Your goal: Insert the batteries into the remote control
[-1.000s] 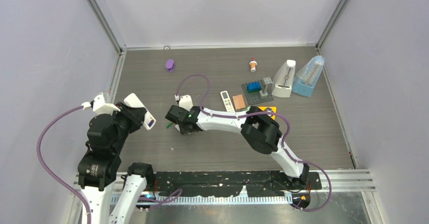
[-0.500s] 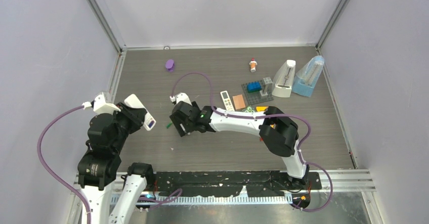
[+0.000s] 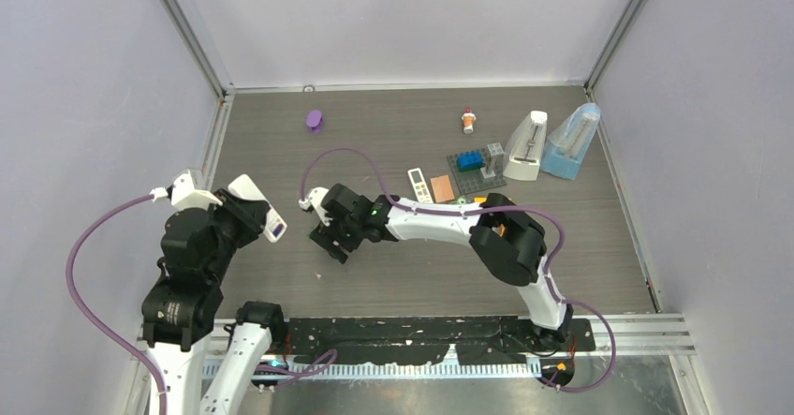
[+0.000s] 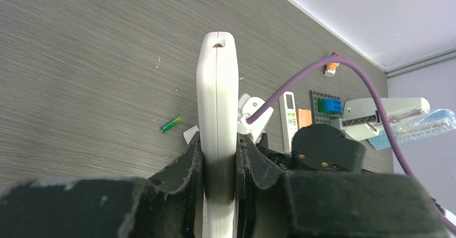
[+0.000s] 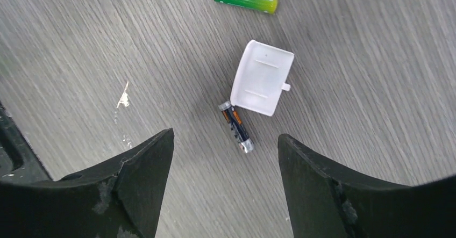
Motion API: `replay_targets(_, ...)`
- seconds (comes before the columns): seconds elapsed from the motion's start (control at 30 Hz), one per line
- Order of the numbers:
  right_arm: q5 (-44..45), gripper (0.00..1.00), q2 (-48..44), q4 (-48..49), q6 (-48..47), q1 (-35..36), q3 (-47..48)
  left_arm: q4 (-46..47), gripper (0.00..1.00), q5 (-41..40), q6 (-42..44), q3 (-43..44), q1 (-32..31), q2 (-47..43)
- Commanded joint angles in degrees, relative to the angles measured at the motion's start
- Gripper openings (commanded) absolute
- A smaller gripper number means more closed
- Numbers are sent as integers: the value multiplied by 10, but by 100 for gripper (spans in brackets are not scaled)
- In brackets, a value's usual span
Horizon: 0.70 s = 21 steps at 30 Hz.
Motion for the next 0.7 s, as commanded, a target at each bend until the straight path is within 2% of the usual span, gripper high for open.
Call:
replay_targets(0.0, -33, 72, 33, -29, -86, 2, 43, 17, 0, -7, 9, 19, 3, 6)
replay_targets(0.23, -10, 46, 56, -54, -104, 2, 56, 16, 0, -4, 8, 18, 3, 7)
replay_targets(0.5, 48, 7, 45, -69, -111, 9, 53, 18, 0, 0, 8, 18, 3, 12)
replay_targets(0.67, 50, 5, -10, -62, -98, 8, 24, 25, 0, 23, 11, 9, 3, 17)
